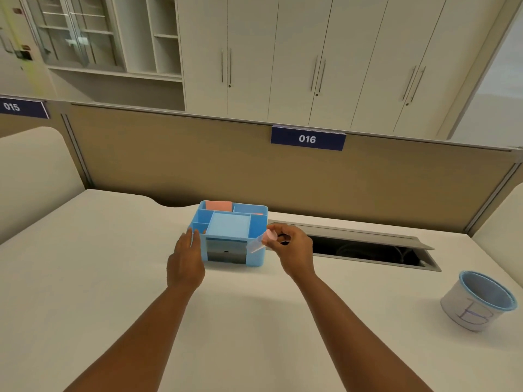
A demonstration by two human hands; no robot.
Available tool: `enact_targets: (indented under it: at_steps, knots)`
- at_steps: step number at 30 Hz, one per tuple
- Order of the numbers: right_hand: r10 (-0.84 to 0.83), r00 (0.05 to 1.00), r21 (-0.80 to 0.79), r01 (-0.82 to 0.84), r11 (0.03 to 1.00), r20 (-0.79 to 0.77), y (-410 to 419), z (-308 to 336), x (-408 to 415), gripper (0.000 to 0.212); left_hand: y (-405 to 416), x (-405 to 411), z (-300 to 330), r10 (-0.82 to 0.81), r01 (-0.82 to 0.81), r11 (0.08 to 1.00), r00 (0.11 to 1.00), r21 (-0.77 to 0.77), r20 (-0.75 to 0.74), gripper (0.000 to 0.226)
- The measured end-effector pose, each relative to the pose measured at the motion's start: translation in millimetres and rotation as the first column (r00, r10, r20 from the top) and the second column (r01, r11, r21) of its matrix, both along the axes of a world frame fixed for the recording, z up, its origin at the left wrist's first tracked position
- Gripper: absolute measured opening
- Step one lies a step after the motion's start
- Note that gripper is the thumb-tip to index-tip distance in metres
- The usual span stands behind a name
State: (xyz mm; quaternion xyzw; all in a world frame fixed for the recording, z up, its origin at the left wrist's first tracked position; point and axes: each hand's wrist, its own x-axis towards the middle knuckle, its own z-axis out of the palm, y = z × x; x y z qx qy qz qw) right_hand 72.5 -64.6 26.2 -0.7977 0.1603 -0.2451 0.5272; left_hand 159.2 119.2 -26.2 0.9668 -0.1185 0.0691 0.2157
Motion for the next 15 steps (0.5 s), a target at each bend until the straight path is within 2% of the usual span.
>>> enact_targets:
  at_steps: [3, 7, 15]
  knots:
    - [-0.010, 0.998, 0.038, 0.008, 0.999, 0.055, 11.4, -4.3, 23.0, 0.024, 2.8, 17.5, -12.6, -0.017, 0.017, 0.999, 1.000, 0.035, -0.002, 0.079]
    - [0.025, 0.996, 0.001, -0.025, 1.000, 0.089, 25.7, -7.7, 49.0, 0.025, 0.0, 26.4, -22.4, -0.038, 0.037, 0.999, 0.999, -0.024, -0.009, 0.077]
    - [0.003, 0.990, -0.045, 0.003, 0.999, 0.143, 52.9, -20.2, 97.5, 0.031, -3.4, 29.8, -38.9, -0.034, 0.047, 0.985, 0.996, -0.166, 0.079, 0.073]
